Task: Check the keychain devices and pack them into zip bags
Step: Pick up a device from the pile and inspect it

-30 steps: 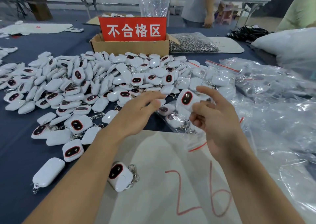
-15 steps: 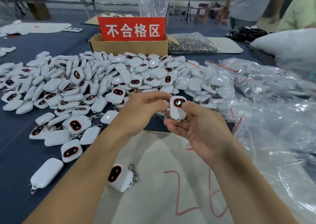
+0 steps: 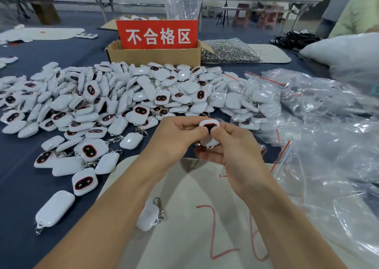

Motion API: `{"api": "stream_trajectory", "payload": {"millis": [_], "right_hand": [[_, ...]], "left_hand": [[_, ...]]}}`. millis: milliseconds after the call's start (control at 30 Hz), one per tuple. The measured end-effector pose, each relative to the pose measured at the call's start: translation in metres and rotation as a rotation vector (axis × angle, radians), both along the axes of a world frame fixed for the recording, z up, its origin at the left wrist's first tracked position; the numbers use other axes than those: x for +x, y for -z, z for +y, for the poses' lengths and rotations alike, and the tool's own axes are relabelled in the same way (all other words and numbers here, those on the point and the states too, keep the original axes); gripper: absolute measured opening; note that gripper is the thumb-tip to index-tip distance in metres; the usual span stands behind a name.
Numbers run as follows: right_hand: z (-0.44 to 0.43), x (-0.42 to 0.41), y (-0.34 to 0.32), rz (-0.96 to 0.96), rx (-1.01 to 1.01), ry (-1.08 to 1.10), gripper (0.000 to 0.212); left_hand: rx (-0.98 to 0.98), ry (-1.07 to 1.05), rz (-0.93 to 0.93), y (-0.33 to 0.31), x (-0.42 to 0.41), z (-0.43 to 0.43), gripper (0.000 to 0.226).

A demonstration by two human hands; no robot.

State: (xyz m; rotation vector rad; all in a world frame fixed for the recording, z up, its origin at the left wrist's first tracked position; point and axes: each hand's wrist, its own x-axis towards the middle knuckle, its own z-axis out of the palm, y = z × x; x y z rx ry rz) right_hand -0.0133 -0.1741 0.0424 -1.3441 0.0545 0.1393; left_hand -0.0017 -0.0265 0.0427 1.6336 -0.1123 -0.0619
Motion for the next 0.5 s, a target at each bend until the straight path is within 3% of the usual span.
{"api": "stream_trajectory", "payload": {"millis": [167, 500], "right_hand": [[-0.0016, 0.0003, -0.0005, 0.008, 0.034, -0.070, 0.026], [-0.0026, -0.0001, 0.0010, -0.024, -0.006, -0.034, 0.025]], "left_hand": [[-0.013, -0.106, -0.073, -0.0011, -0.0011, -0.0039, 0.025], [0.023, -0.005, -0.071, -0.0021, -0.0012, 0.0040, 0.028]]}}
